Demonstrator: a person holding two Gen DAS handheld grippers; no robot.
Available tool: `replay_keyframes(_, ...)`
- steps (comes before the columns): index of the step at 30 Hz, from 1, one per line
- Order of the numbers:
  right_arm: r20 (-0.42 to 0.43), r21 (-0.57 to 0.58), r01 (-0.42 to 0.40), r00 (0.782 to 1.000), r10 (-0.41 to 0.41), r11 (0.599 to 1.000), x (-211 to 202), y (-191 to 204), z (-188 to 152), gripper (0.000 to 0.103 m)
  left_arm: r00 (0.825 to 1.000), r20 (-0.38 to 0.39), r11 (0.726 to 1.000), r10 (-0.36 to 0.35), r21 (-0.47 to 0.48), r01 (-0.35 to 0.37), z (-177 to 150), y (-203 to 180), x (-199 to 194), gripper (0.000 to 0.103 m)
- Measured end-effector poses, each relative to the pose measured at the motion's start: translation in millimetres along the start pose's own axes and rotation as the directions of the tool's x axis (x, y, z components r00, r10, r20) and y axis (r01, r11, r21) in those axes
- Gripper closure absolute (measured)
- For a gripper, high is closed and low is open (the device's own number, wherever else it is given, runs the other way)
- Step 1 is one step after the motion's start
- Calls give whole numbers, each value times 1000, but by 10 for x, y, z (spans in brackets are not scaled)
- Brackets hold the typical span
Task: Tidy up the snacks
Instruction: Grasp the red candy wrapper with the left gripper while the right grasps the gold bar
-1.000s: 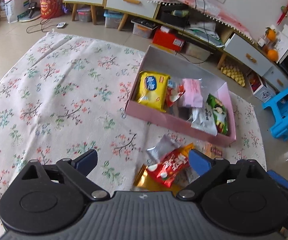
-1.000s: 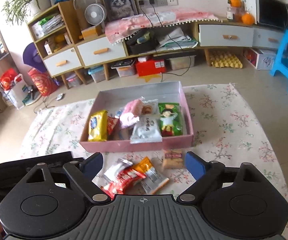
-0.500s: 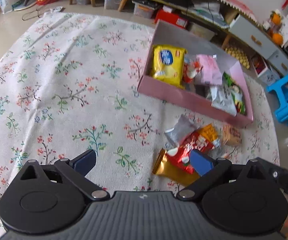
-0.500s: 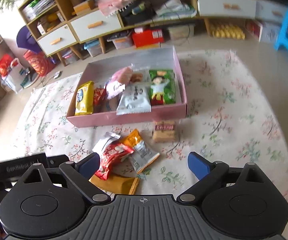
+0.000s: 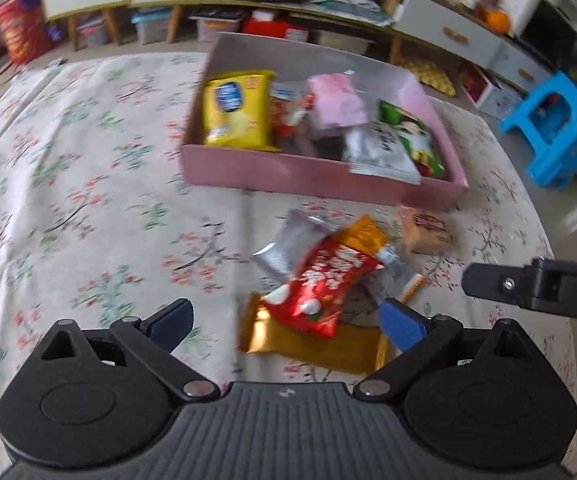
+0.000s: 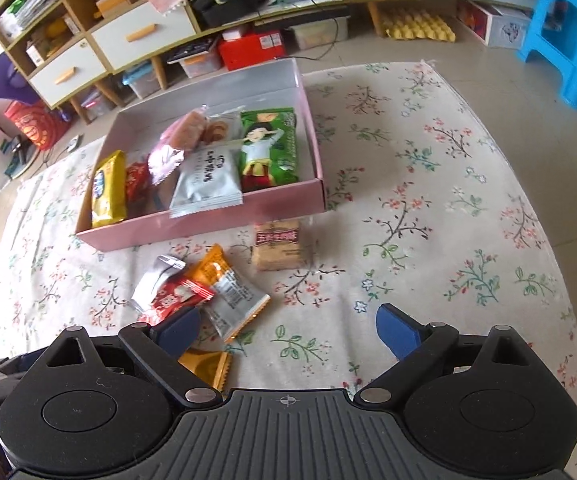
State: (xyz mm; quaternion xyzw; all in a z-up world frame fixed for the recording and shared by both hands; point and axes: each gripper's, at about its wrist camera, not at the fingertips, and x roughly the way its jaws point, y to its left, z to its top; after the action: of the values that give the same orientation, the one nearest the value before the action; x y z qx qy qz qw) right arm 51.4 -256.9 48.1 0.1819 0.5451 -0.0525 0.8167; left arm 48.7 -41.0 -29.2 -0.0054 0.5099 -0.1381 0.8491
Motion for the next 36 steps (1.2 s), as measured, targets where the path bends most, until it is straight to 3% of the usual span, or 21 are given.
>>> replay_keyframes(7,-4,4,12,1000,-12,1000,22,-10,19,7,999,-4,999,-35,33,35,81,-86,148,29)
replay_keyframes(11,-5,1,17,1000,-17,1000,32,6,23,7,999,-5,995,-45,85,45,69,-147,220,50)
replay_keyframes(15,-6,-3,15,1000,-15,1000,41,23,29,7,1000,9,989,-19,149,18,39,-214,281,54)
replay_keyframes(20,-10,-2,14,1000,-14,1000,47,28,23,7,1000,14,984,-5,181,3,24,-224,297,70)
replay_keyframes(27,-13,9,-3,1000,3,1000,48,7,7,7,999,8,989,-40,143,38,35,-166,96,74)
replay_keyframes(32,-54,-8,-39,998,38,999,115,11,-14,7,996,39,995,-83,53,81,85,23,-133,74)
replay_keyframes(36,-108,-143,-108,990,92,984,225,186,-114,7,992,82,992,-97,-75,103,165,308,-330,74)
